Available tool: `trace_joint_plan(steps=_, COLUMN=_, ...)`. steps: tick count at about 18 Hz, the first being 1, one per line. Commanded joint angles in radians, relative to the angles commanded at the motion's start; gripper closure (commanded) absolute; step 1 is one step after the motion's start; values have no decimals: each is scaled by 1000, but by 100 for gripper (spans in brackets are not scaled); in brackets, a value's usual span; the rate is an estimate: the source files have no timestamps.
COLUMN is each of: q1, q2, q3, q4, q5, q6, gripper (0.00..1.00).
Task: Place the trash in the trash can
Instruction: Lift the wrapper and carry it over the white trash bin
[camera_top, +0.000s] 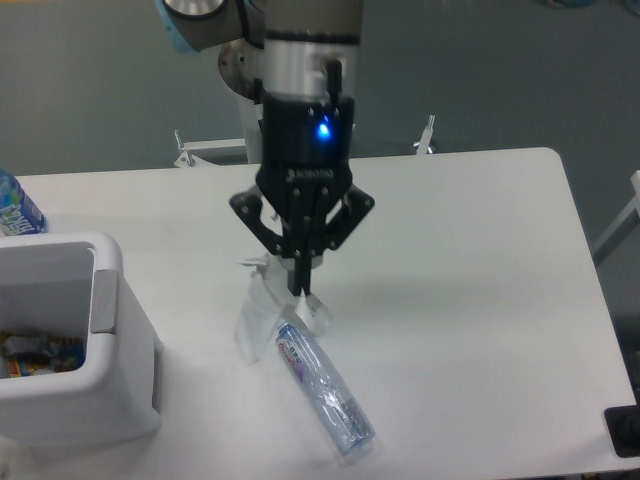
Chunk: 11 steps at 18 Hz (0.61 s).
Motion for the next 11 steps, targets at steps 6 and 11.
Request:
trace_joint_plan(steps=6, q1=-98, q2=-17, q3=-8, q4=35, q5=2, q6=2, gripper=100)
trace_joint_plan(steps=11, q1=-175, q2=-43, q3=-11, q4=51, q5=2, q6=5, gripper=100)
